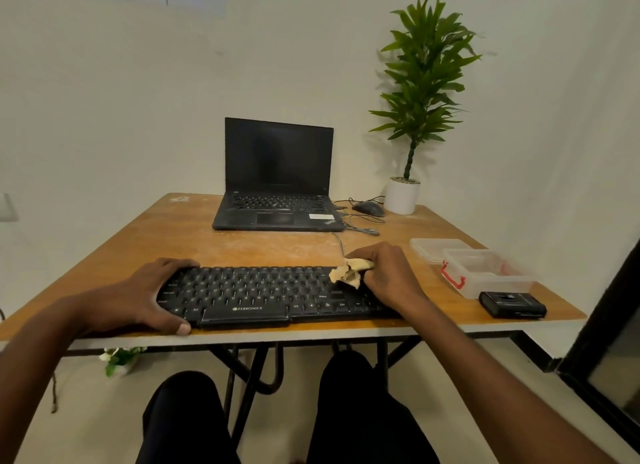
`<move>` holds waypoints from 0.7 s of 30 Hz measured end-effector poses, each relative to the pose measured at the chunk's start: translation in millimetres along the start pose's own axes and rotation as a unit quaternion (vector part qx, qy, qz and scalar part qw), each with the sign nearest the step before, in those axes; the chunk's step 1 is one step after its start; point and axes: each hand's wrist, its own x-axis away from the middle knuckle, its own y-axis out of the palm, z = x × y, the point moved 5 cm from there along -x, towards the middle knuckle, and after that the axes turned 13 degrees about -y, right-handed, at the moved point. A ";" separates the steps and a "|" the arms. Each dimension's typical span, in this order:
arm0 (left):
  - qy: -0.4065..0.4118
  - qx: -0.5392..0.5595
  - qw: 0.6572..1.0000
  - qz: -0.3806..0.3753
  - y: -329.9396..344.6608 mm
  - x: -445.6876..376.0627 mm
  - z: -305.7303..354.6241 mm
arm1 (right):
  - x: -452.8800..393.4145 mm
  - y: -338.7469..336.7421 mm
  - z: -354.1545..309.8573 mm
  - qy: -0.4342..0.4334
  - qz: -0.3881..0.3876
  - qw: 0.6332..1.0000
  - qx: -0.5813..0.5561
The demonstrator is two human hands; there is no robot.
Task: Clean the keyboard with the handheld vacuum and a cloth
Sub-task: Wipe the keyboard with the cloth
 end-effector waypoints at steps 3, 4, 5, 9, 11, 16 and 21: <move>0.005 -0.007 1.000 0.003 -1.4 -5.4 -1.9 | 34.0 -12.3 -4.6 -0.001 -0.010 1.000 -0.018; 0.005 -0.007 1.000 0.004 -1.2 -7.1 -2.2 | 41.8 -15.9 -4.4 0.002 -0.011 1.000 -0.025; 0.004 -0.006 1.000 0.004 -1.8 -8.5 -3.6 | 45.6 -17.7 -3.0 0.003 -0.009 0.999 -0.033; 0.010 0.011 1.000 0.008 -6.8 -15.4 -10.2 | 28.5 -19.6 6.1 0.001 0.011 1.000 -0.022; 0.017 0.027 0.999 0.019 -8.8 -17.9 -16.3 | 12.3 -19.3 19.1 0.027 0.029 0.999 -0.003; 0.040 0.039 0.997 0.047 -6.5 -24.8 -26.3 | -11.8 -19.1 45.4 0.060 0.041 0.997 0.023; 0.018 0.024 0.997 0.064 -4.6 -30.8 -33.1 | 14.9 -27.3 40.5 0.057 0.032 0.998 0.014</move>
